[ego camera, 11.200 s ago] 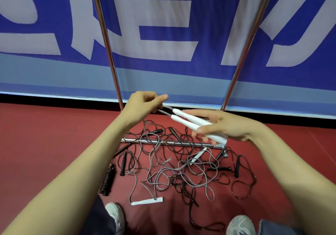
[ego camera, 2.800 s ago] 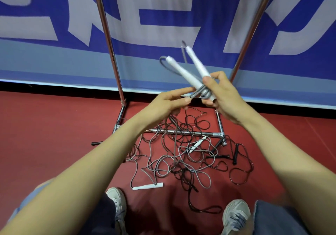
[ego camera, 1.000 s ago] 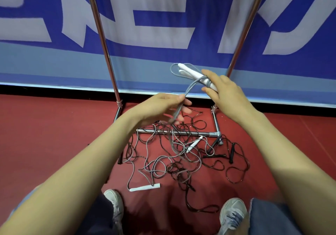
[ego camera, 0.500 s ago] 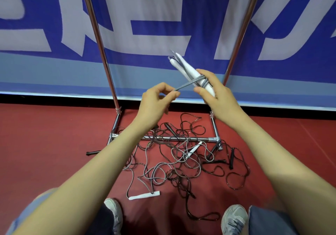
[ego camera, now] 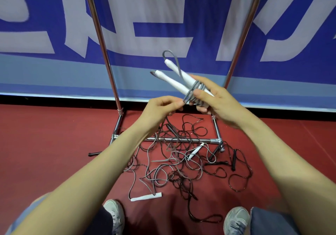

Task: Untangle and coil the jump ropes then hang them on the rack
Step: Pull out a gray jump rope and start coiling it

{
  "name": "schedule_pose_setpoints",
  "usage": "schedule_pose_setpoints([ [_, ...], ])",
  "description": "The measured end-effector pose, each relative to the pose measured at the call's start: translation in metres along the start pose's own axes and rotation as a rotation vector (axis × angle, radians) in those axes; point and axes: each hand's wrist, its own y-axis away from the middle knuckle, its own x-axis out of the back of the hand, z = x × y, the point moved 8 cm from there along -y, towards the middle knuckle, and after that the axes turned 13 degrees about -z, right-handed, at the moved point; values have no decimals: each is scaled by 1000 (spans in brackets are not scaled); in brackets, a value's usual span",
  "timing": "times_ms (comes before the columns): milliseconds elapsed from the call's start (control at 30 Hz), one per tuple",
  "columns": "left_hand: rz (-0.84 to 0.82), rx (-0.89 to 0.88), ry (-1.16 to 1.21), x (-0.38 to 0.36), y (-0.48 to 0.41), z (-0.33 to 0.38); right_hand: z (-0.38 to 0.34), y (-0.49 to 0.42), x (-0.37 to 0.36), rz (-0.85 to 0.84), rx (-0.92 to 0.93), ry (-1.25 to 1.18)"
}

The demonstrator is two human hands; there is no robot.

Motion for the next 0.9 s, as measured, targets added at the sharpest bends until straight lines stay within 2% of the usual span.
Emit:
schedule_pose_setpoints([
  [167,-67,-28,-254,-7,4,-2,4,2,-8,77,-18,-33],
  [300,-110,43,-281,-8,9,-6,6,0,-3,203,-21,-26],
  [367,-94,132,-306,-3,11,-12,4,0,0,208,-2,-50],
  [433,-96,176,-362,3,13,-16,0,0,-5,138,0,14],
  [533,-153,137,-281,8,17,-10,-3,2,-22,-14,-43,98],
  [600,-214,200,-458,15,17,-6,-7,4,-33,-128,-82,78],
  [667,-321,290,-616,15,19,-3,-2,9,-44,-263,-187,134],
  [700,-428,255,-570,10,19,0,5,12,-50,-338,-259,194],
  [733,-467,212,-489,6,19,4,15,15,-55,-409,-345,280],
  [767,-468,185,-476,3,18,8,27,17,-58,-473,-430,400],
  [800,-450,158,-561,2,16,8,39,17,-58,-511,-493,550],
  [900,-291,7,-844,-4,9,17,47,9,-45,-428,-497,868],
])
